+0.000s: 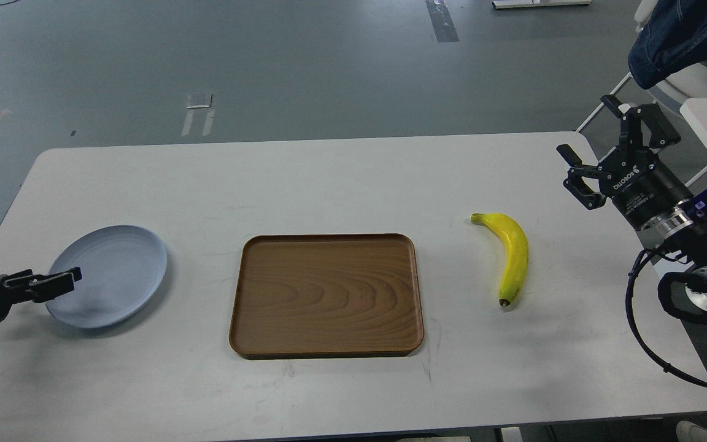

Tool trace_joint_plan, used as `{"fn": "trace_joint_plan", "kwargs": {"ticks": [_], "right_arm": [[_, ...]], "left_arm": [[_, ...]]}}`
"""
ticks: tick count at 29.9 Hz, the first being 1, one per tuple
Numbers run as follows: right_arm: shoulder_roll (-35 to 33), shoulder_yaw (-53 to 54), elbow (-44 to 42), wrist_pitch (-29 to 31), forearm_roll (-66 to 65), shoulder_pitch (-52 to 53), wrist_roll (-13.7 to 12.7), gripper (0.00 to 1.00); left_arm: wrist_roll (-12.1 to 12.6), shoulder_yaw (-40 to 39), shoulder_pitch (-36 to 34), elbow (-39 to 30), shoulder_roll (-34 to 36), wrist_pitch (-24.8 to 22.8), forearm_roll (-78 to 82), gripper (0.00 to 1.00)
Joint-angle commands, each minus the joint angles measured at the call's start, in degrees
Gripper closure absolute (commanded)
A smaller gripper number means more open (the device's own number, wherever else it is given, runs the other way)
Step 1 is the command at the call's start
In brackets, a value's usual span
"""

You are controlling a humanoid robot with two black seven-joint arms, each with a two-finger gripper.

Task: Place banana on plate with both arms
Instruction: 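Grasp the rim of the light blue plate with the left gripper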

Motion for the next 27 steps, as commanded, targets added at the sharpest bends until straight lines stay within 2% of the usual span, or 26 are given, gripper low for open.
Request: {"fn": "trace_joint_plan", "kwargs": {"ticks": [1, 5, 11, 18, 19, 21, 25, 26, 27], "right_arm": [[0.00, 0.10, -0.04, 0.00, 0.00, -0.05, 0.00, 0.00], [0.08, 0.37, -0.04, 0.00, 0.00, -0.13, 0.00, 0.00], [0.00, 0.46, -0.04, 0.00, 0.00, -0.13, 0.00, 0.00], [0.00, 0.46, -0.04, 0.00, -0.09, -0.13, 0.00, 0.00], [0.00, 0.46, -0.04, 0.00, 0.00, -0.13, 0.00, 0.00], [0.00, 0.46, -0.04, 0.00, 0.00, -0.13, 0.00, 0.00], [0.00, 0.46, -0.04, 0.00, 0.00, -0.13, 0.00, 0.00], [0.00, 0.46, -0.04, 0.00, 0.00, -0.13, 0.00, 0.00], [0.00, 0.46, -0.04, 0.00, 0.00, -0.13, 0.00, 0.00]], "left_arm": [[0.00, 0.13, 0.06, 0.91, -0.30, -0.12, -0.81, 0.05], [0.00, 0.13, 0.50, 1.00, -0.30, -0.03, -0.81, 0.09], [0.00, 0.04, 1.20, 1.00, -0.57, -0.03, -0.81, 0.28], [0.00, 0.04, 1.64, 1.08, -0.65, -0.03, -0.90, 0.39], [0.00, 0.04, 1.64, 1.00, -0.74, -0.03, -0.90, 0.42], [0.00, 0.13, 1.64, 1.00, -0.74, -0.12, -0.90, 0.56], [0.00, 0.04, 1.64, 1.00, -0.74, -0.12, -0.90, 0.70], [0.00, 0.04, 1.64, 1.00, -0.74, -0.21, -0.90, 0.79], [0.00, 0.13, 1.64, 1.00, -0.74, -0.21, -0.90, 0.83]]}}
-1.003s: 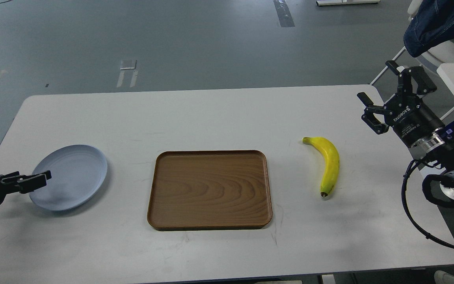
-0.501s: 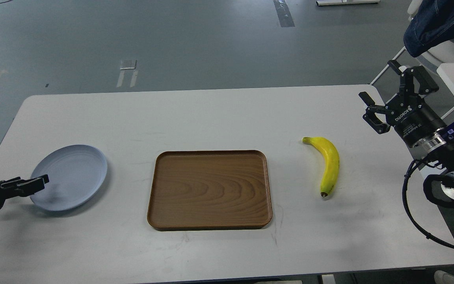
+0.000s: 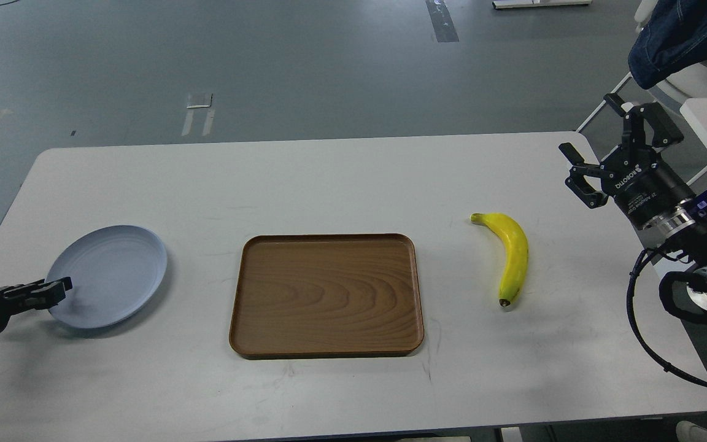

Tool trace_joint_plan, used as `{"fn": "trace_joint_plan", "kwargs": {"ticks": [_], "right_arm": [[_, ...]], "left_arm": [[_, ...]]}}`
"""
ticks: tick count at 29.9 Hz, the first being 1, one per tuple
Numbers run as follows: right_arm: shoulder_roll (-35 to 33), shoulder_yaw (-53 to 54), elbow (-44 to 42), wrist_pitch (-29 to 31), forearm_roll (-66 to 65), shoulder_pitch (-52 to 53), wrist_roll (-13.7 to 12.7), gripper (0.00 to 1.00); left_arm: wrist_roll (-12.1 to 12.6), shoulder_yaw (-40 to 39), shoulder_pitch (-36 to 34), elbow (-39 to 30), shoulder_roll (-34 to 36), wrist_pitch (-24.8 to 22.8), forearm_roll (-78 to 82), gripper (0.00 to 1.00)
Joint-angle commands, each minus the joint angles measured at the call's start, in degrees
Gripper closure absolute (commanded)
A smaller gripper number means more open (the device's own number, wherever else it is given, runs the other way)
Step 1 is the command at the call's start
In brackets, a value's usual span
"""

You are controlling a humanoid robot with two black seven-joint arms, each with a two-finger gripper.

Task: Place banana on plate with both arms
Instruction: 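Grasp the rim of the light blue plate with the left gripper, then lift the plate with the left gripper and carry it onto the wooden tray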

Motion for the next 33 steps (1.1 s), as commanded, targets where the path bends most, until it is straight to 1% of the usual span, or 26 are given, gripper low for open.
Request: {"fn": "trace_joint_plan", "kwargs": {"ticks": [1, 2, 3, 15, 20, 24, 27, 30, 33], "right_arm": [[0.00, 0.00, 0.00, 0.00, 0.00, 0.00, 0.00, 0.00], [0.08, 0.00, 0.00, 0.00, 0.00, 0.00, 0.00, 0.00], [0.09, 0.00, 0.00, 0.00, 0.00, 0.00, 0.00, 0.00], [0.17, 0.00, 0.00, 0.00, -0.09, 0.00, 0.00, 0.00], [0.09, 0.00, 0.00, 0.00, -0.09, 0.00, 0.00, 0.00], [0.09, 0.00, 0.00, 0.00, -0.09, 0.00, 0.00, 0.00], [0.09, 0.00, 0.00, 0.00, 0.00, 0.00, 0.00, 0.00], [0.09, 0.00, 0.00, 0.00, -0.09, 0.00, 0.00, 0.00], [0.09, 0.00, 0.00, 0.00, -0.09, 0.00, 0.00, 0.00]], "left_arm": [[0.00, -0.03, 0.00, 0.07, -0.01, 0.00, 0.00, 0.93], [0.00, -0.03, 0.00, 0.07, -0.01, 0.00, -0.09, 0.98], [0.00, -0.03, 0.00, -0.02, -0.09, 0.09, -0.17, 1.00], [0.00, 0.06, -0.44, -0.02, 0.08, 0.18, -2.20, 1.00], [0.00, -0.12, -1.40, -1.86, 0.61, -1.84, -5.70, 1.00], [0.00, -0.03, -5.35, -5.37, 2.28, -5.44, -8.79, 1.00], [0.00, -0.03, -9.04, -9.75, 3.85, -9.04, -8.70, 1.00], [0.00, -0.03, -11.94, -14.94, 4.92, -9.93, -8.53, 1.00], [0.00, 0.06, -13.87, -18.02, 4.92, -10.02, -7.74, 1.00]]}}
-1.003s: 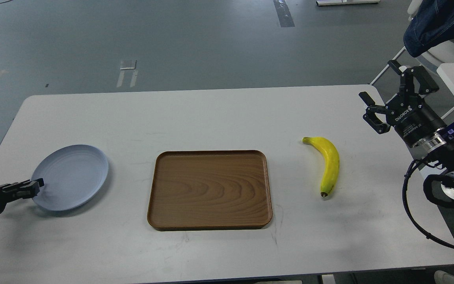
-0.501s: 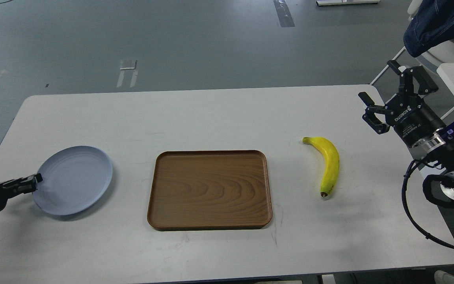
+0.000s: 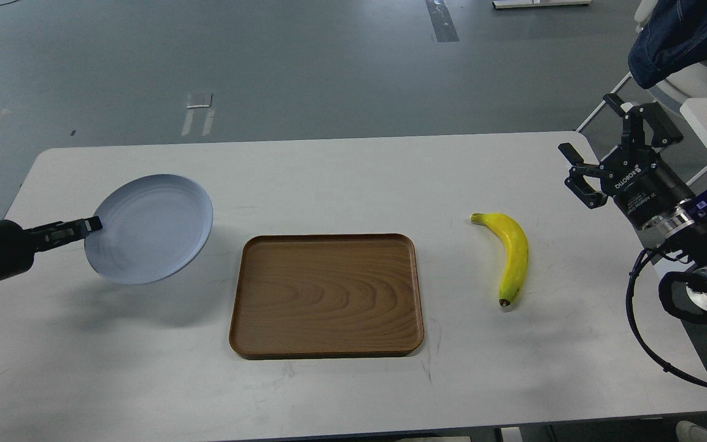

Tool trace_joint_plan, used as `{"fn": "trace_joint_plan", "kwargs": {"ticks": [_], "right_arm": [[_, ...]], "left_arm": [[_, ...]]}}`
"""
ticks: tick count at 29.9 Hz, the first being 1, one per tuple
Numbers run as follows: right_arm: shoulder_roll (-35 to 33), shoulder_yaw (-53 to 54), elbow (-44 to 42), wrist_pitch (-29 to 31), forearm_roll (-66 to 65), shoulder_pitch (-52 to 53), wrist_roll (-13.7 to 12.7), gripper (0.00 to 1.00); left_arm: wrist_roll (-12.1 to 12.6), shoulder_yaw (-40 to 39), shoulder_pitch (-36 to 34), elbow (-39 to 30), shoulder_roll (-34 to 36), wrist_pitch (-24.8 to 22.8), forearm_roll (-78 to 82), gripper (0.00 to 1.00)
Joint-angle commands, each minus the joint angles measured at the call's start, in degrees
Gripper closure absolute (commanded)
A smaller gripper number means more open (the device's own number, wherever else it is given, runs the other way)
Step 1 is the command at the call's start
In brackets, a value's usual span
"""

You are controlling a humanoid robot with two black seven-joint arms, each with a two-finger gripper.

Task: Place banana on plate with both arms
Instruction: 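Lift the plate with the left gripper and carry it onto the wooden tray, then release the plate on the tray and raise the left gripper away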

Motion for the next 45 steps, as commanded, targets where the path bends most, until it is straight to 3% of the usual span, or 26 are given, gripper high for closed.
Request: {"fn": "trace_joint_plan", "kwargs": {"ticks": [1, 9, 18, 29, 34, 45], "right_arm": [[-0.08, 0.00, 0.00, 0.00, -0.01, 0.00, 0.00, 0.00], [-0.44, 0.00, -0.09, 0.00, -0.01, 0.00, 0.00, 0.00], [-1.40, 0.44, -0.53, 0.00, 0.07, -0.08, 0.00, 0.00], [-2.98, 0.88, -0.70, 0.00, 0.34, -0.79, 0.00, 0.00], [-2.98, 0.88, -0.70, 0.00, 0.34, -0.88, 0.00, 0.00], [-3.07, 0.88, -0.70, 0.00, 0.34, -0.96, 0.00, 0.00]], "left_arm": [[-0.02, 0.46, -3.20, -4.82, 0.07, -0.32, 1.80, 1.00], [-0.02, 0.81, -9.36, -11.95, -4.93, -4.36, 11.38, 1.00], [-0.02, 2.75, -11.12, -10.73, -15.40, -4.80, 19.21, 1.00], [-0.02, 5.91, -13.05, 2.53, -29.19, -4.80, 19.30, 1.00], [-0.02, 11.70, -14.90, 5.88, -31.66, -4.80, 19.04, 1.00], [-0.02, 12.33, -14.55, 12.12, -37.19, -4.54, 19.04, 1.00]]}}
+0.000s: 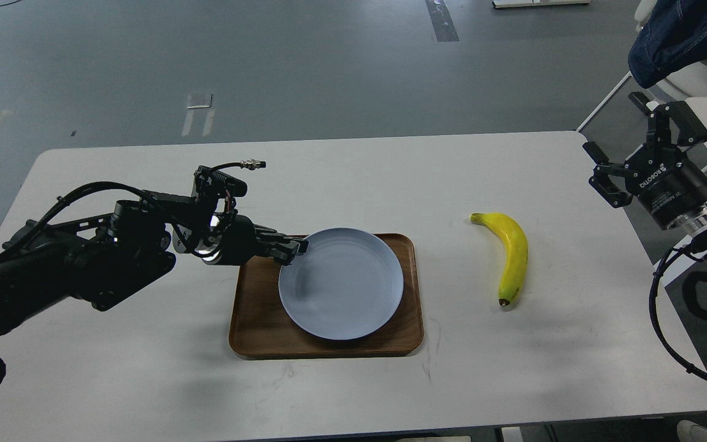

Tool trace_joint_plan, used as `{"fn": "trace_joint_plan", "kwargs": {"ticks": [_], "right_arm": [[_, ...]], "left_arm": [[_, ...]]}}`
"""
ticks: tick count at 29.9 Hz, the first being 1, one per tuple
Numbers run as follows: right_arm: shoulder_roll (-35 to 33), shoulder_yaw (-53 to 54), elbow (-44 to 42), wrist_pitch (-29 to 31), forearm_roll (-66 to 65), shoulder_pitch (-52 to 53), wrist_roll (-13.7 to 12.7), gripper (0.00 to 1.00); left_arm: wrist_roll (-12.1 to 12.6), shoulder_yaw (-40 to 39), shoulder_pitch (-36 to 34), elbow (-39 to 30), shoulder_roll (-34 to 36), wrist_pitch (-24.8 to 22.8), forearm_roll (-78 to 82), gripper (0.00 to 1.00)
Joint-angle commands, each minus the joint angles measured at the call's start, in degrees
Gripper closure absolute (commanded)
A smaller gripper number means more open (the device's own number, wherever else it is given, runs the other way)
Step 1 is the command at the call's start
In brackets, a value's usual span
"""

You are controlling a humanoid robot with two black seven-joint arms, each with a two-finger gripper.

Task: Place banana on plate with both arms
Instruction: 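Release the plate on the tray and raise the left gripper away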

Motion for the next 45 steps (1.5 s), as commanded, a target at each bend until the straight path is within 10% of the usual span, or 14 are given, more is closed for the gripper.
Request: {"fn": "trace_joint_plan", "kwargs": {"ticks": [1, 12, 15, 23, 37, 45], "right_arm": [[0.01, -0.01, 0.00, 0.00, 0.00, -0.17, 0.00, 0.00], [0.01, -0.01, 0.00, 0.00, 0.00, -0.35, 0.00, 0.00], [0.01, -0.01, 0.00, 0.00, 0.00, -0.35, 0.00, 0.00], [0.01, -0.01, 0.00, 0.00, 0.00, -0.35, 0.00, 0.00], [0.01, -0.01, 0.00, 0.00, 0.00, -0.35, 0.00, 0.00], [0.01, -0.44, 0.00, 0.00, -0.18, -0.53, 0.00, 0.00]], "left_arm": [[0.01, 0.00, 0.01, 1.49, -1.51, 0.15, 0.00, 1.00], [0.01, 0.00, 0.28, 1.58, -1.69, 0.24, -0.08, 1.00], [0.01, 0.00, 0.19, 1.58, -1.69, 0.24, -0.26, 0.53], [0.01, -0.34, -0.77, 1.49, -1.25, -0.11, -1.57, 0.08], [0.01, -1.31, -3.77, 0.61, 10.26, -4.50, -55.77, 0.02], [0.01, -11.75, 7.38, 0.70, 14.22, -6.17, -80.76, 0.02]]}}
